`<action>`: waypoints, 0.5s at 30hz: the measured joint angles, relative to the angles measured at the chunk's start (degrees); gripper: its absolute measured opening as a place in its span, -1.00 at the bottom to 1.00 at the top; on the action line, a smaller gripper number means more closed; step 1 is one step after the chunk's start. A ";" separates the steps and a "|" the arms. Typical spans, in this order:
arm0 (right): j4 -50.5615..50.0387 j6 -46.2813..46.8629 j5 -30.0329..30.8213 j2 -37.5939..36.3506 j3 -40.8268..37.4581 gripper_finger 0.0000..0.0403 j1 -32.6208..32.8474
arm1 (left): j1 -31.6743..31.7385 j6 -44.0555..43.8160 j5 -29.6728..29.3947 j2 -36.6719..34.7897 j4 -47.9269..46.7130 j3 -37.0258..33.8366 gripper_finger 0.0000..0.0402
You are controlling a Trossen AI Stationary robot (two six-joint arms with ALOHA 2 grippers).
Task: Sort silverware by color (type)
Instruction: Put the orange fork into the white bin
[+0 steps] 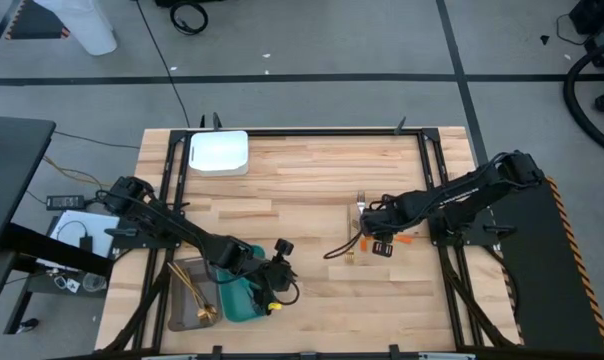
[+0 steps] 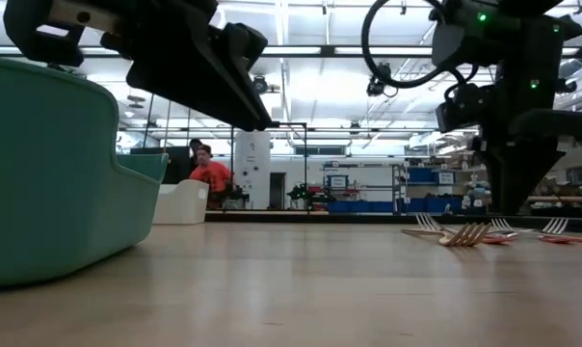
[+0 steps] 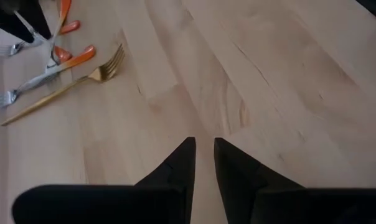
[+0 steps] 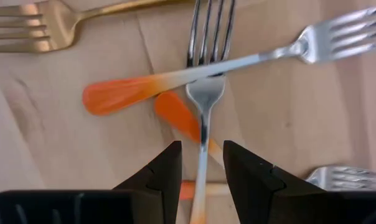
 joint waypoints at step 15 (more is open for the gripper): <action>6.66 4.55 4.12 0.00 -5.06 -0.40 3.28 | -0.39 -4.11 -0.04 -0.04 -0.11 0.00 -0.67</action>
